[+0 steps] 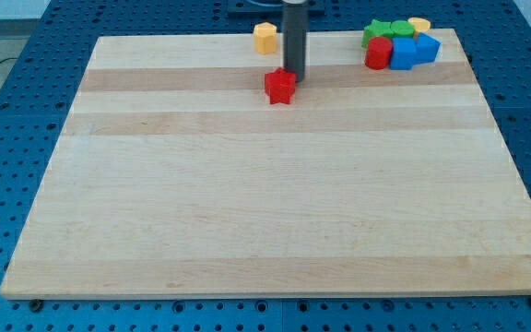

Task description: Push the red star into the red circle

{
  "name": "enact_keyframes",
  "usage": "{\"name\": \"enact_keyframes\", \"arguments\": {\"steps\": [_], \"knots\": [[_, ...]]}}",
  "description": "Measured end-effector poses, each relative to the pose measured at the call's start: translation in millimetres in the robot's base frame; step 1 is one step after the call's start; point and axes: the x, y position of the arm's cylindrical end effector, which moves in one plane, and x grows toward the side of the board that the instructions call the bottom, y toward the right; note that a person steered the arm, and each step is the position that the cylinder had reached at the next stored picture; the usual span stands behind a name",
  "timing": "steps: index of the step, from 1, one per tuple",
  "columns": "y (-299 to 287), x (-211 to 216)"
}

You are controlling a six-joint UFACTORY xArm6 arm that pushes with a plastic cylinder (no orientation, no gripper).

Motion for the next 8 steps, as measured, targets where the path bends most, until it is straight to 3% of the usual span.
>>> {"name": "enact_keyframes", "arguments": {"steps": [2, 4, 8], "knots": [[-48.9, -64.9], [-179.4, -41.8], [1.7, 78.7]]}}
